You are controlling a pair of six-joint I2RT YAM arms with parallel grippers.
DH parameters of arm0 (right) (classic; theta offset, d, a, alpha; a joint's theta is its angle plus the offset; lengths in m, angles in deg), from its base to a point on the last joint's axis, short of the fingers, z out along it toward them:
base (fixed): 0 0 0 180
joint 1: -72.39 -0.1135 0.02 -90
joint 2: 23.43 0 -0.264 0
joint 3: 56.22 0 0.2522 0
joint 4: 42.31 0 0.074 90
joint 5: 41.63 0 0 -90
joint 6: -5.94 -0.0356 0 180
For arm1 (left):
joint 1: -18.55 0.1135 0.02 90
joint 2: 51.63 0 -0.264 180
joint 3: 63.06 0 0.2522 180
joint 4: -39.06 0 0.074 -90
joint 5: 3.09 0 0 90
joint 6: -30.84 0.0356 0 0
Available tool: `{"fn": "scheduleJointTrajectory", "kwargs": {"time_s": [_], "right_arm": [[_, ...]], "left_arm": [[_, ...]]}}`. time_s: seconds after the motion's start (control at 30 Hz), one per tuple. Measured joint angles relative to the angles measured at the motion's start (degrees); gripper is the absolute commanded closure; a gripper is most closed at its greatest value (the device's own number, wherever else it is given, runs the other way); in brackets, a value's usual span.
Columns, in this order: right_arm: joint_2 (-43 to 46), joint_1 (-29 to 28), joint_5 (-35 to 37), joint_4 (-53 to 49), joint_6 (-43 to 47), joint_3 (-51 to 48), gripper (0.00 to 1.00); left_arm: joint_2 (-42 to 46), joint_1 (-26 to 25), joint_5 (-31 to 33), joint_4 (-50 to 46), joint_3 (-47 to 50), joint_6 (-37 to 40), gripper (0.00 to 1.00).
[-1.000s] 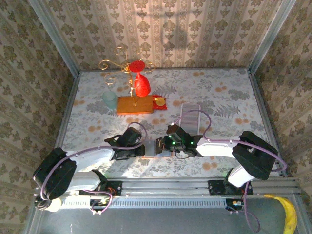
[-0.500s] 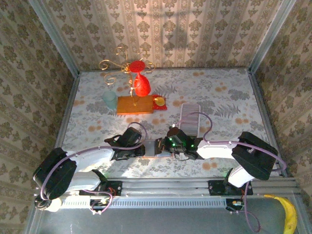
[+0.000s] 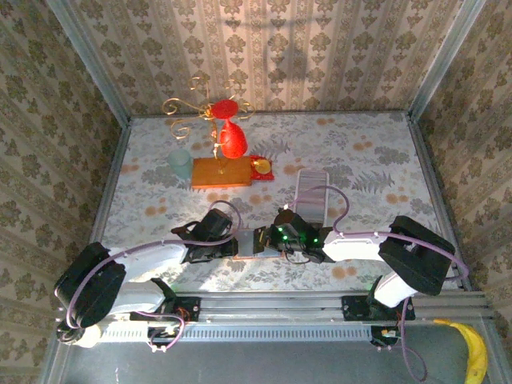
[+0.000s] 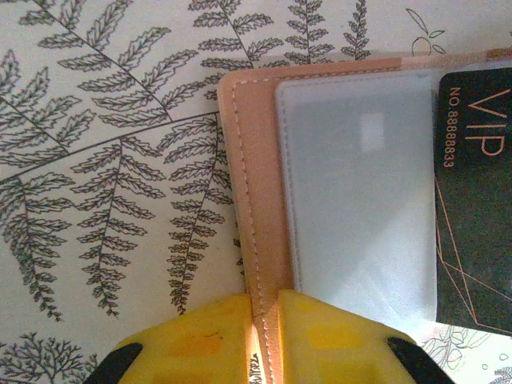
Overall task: Put the credit cards into the card holder
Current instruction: Insert the credit card into the card slot.
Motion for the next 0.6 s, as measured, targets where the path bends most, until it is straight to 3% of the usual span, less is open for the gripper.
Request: {"fn": "scheduleJointTrajectory", "kwargs": {"time_s": [0.6], "right_arm": [[0.00,-0.20,-2.19,0.02,-1.44,0.00,1.00]], "left_arm": [[0.00,-0.11,0.20,0.00,0.00,0.00,0.84]]}}
